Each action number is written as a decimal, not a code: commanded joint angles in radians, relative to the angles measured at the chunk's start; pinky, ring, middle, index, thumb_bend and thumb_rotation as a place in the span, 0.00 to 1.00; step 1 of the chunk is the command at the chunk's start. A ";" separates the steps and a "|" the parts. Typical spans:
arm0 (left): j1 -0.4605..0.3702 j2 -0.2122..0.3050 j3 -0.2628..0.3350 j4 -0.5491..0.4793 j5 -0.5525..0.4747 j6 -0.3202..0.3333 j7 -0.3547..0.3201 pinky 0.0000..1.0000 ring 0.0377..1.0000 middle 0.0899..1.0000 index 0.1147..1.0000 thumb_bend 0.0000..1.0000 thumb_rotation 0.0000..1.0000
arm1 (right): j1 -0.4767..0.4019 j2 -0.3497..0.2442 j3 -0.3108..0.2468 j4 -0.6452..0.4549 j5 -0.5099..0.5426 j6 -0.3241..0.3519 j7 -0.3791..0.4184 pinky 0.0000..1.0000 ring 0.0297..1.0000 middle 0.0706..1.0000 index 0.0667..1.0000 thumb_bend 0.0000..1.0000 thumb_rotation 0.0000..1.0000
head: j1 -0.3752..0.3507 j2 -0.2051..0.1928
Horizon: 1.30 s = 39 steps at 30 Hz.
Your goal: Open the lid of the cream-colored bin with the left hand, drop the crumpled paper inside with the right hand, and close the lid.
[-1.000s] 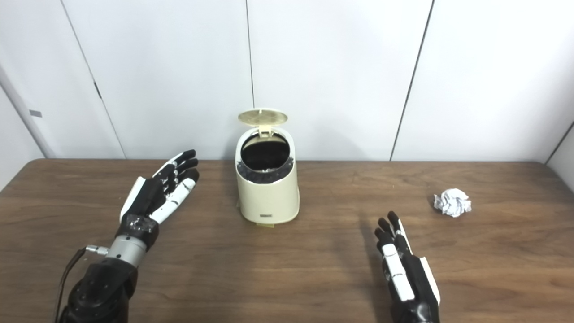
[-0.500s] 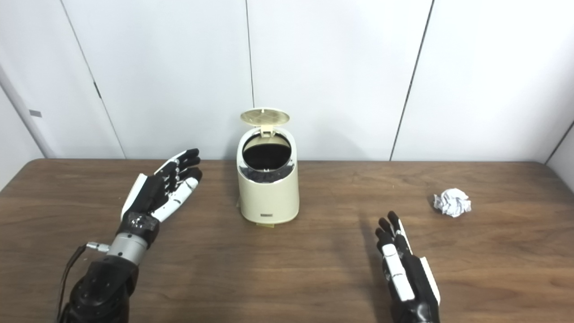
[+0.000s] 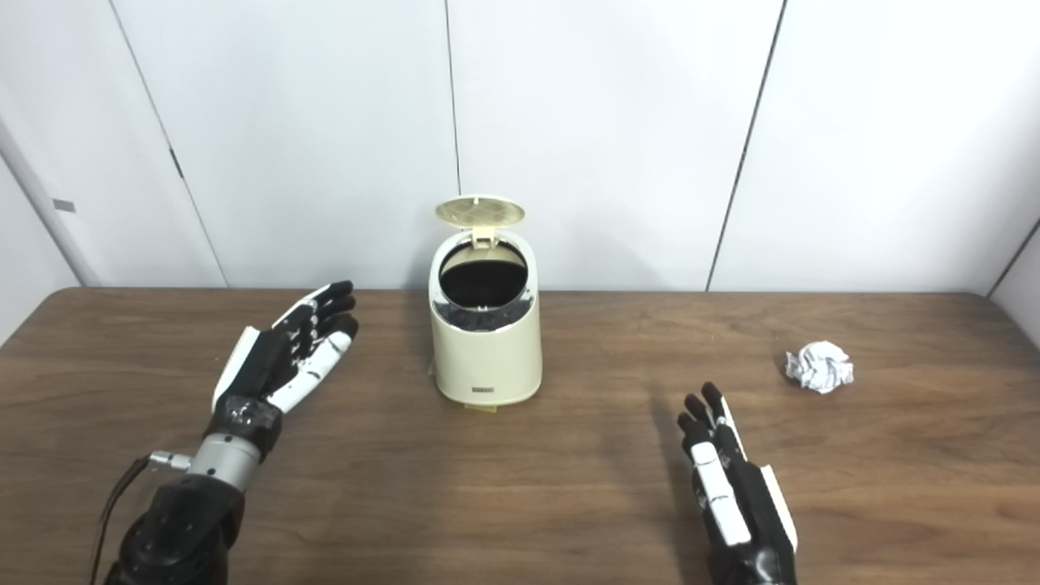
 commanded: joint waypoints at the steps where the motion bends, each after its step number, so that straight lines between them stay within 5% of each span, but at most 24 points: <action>1: -0.001 0.016 0.010 -0.035 -0.004 -0.023 0.011 0.86 0.89 0.88 0.91 0.43 0.61 | 0.022 0.017 -0.004 -0.038 0.005 -0.037 0.011 1.00 0.97 0.97 1.00 0.52 0.73 | -0.001 0.001; 5: 0.037 -0.004 0.041 -0.039 -0.056 -0.024 0.017 0.90 0.92 0.89 0.92 0.39 0.57 | 0.023 0.015 -0.005 -0.050 0.007 -0.035 0.011 1.00 0.96 0.97 1.00 0.51 0.73 | -0.006 0.006; 11: 0.117 -0.017 0.061 -0.051 -0.124 -0.048 0.004 0.95 0.94 0.91 0.96 0.37 0.68 | 0.031 0.010 -0.009 -0.087 0.002 -0.005 0.004 1.00 0.96 0.97 1.00 0.50 0.69 | -0.019 0.012; 21: 0.230 -0.045 0.065 -0.054 -0.184 -0.094 0.013 0.94 0.93 0.93 0.98 0.35 0.72 | -0.003 -0.036 -0.057 -0.110 -0.015 0.022 0.005 1.00 0.96 0.98 1.00 0.52 0.54 | -0.050 0.024; 31: 0.257 -0.044 0.078 -0.058 -0.207 -0.101 0.016 0.96 0.94 0.94 0.99 0.39 0.74 | -0.074 -0.095 -0.133 -0.064 -0.026 -0.023 0.021 0.88 0.94 0.96 0.97 0.70 0.36 | -0.144 0.038; 39: 0.251 -0.022 0.103 -0.062 -0.238 -0.095 0.010 0.97 0.95 0.96 1.00 0.41 0.71 | -0.157 -0.138 -0.171 -0.158 -0.119 0.109 -0.033 0.79 0.91 0.93 0.92 0.67 0.21 | -0.247 0.050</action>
